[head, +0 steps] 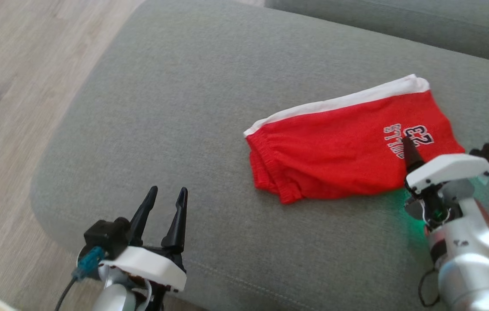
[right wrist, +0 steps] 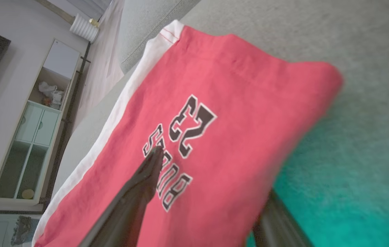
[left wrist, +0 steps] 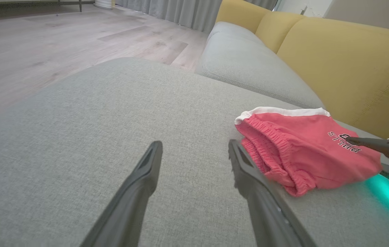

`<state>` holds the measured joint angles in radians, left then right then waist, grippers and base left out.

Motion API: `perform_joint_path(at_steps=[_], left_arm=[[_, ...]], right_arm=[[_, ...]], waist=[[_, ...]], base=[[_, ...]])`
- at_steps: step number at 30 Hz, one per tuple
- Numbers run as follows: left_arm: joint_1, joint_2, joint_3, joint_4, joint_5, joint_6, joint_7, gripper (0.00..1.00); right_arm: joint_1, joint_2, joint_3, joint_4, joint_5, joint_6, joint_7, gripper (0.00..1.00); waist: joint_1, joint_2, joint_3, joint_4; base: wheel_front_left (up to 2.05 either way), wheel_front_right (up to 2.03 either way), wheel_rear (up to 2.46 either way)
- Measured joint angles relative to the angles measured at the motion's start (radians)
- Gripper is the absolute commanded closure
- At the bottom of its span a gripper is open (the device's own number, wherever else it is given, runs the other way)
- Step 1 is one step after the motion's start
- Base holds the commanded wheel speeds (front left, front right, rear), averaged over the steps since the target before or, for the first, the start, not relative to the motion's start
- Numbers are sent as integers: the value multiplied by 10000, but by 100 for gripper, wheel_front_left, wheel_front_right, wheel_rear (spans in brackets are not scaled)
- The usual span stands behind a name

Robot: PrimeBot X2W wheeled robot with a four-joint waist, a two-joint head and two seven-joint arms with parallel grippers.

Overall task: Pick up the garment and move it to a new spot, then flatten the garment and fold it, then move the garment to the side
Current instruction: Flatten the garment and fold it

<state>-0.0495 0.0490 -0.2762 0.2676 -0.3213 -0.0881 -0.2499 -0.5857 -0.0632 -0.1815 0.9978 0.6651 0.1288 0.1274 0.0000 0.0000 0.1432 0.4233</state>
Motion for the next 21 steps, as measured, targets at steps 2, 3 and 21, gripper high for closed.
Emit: perform_joint_path(at_steps=[2,3,21], left_arm=[[-4,2,0,0,-15,2,2,0],[-11,2,-2,0,-52,2,2,0],[-255,-2,-125,-144,-336,17,0,0]], right_arm=[[-347,-40,-194,489,-426,0,-58,0],[-508,-65,-282,709,-658,0,-58,0],[-2268,-443,-1877,2865,-2917,2,-397,100]], waist=[[0,0,68,141],[0,0,99,199],[0,0,415,569]], base=[[0,0,0],[0,0,0],[0,0,0]])
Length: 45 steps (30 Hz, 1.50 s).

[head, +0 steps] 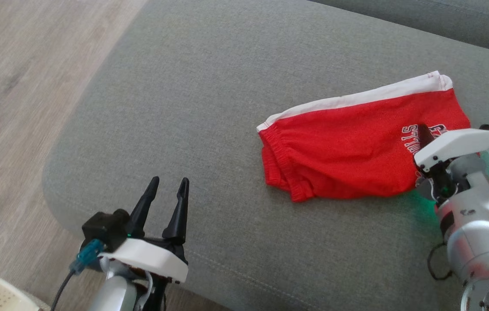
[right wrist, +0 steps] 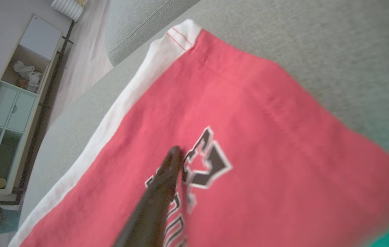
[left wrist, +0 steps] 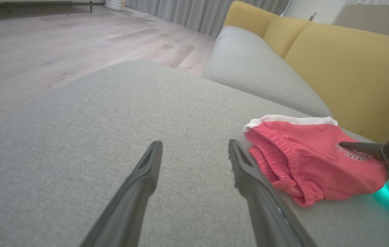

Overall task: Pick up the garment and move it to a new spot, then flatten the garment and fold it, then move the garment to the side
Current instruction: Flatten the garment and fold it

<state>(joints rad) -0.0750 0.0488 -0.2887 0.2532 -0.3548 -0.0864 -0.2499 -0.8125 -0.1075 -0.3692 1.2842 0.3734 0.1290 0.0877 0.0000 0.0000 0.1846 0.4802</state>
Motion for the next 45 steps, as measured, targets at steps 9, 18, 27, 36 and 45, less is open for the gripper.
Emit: perform_joint_path(at_steps=[9,18,27,36,45], left_arm=[[-21,-4,38,2,6,71,0,0],[61,-4,150,33,194,67,0,0],[604,0,360,59,326,71,0,0],[764,2,389,12,353,73,0,0],[746,2,353,56,336,71,0,0]], right_arm=[[61,360,-180,173,-174,0,-825,100],[996,424,2447,-727,3110,-2,-1170,100],[3248,447,4959,-1739,5474,0,-2127,100],[3638,462,6541,-1806,6071,-2,-3202,100],[2827,460,5810,-2821,3526,-2,-3358,100]], waist=[[1,0,-215,-475],[1,0,-819,-1443],[0,0,-1501,-2410],[0,0,-1737,-2926],[0,0,-1648,-2760]], base=[[0,0,0],[0,0,0],[0,0,0],[0,0,0],[0,0,0]])
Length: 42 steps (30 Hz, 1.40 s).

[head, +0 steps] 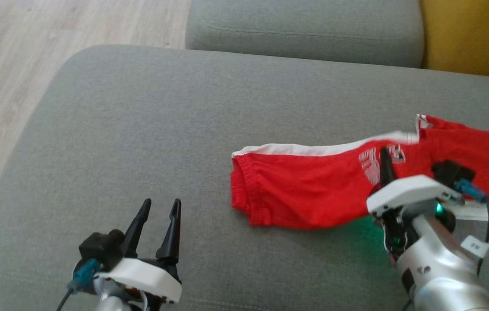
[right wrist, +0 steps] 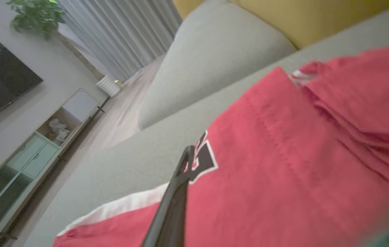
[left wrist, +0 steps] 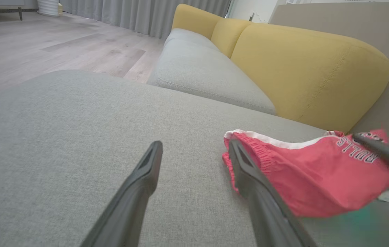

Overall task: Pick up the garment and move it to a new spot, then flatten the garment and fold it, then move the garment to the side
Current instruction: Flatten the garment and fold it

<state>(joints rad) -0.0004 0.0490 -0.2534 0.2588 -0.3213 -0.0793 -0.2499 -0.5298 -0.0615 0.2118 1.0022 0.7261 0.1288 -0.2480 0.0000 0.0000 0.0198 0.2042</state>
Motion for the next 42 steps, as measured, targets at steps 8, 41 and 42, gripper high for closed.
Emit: perform_joint_path(at_steps=[8,41,42], left_arm=[[-19,0,-10,61,0,2,2,0],[8,4,-56,209,-174,94,2,0],[8,4,-58,211,-174,94,2,0]], right_arm=[[483,-4,646,-1256,-966,0,0,100],[1487,2,4255,-3394,-5795,0,1053,0],[1585,2,4232,-3492,-5952,2,1156,0]], waist=[[0,0,-58,471],[0,0,-90,1696],[0,0,-76,1692]], base=[[0,0,0],[0,0,0],[0,0,0]])
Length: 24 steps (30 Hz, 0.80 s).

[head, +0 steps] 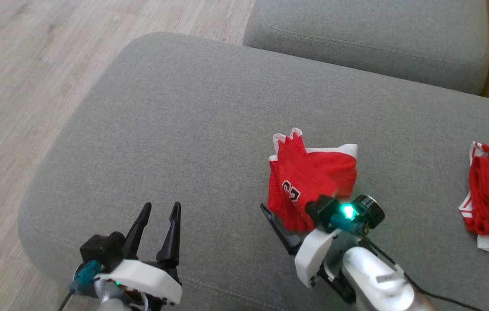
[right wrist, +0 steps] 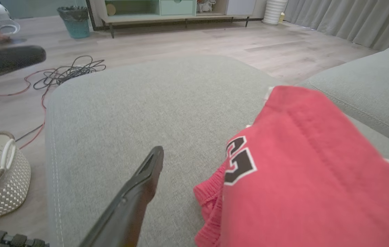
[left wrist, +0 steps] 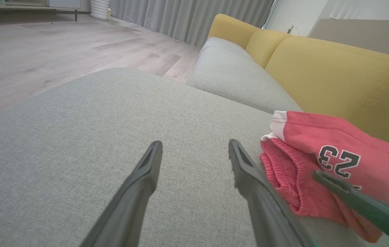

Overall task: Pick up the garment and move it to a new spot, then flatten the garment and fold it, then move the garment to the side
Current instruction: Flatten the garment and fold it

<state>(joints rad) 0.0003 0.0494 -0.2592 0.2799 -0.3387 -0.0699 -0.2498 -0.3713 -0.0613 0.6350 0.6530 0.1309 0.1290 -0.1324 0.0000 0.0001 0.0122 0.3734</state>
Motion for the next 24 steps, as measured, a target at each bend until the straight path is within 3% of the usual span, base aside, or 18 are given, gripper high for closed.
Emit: perform_joint_path(at_steps=[12,24], left_arm=[[-17,-2,2,69,-2,0,0,0],[-17,-2,56,58,0,6,0,0]], right_arm=[[355,-4,-1172,-495,-1814,-2,1080,0],[833,-2,-2265,-1685,-1511,-2,1243,0]], waist=[[0,0,131,-163],[0,0,-20,-714]], base=[[0,0,0],[0,0,0]])
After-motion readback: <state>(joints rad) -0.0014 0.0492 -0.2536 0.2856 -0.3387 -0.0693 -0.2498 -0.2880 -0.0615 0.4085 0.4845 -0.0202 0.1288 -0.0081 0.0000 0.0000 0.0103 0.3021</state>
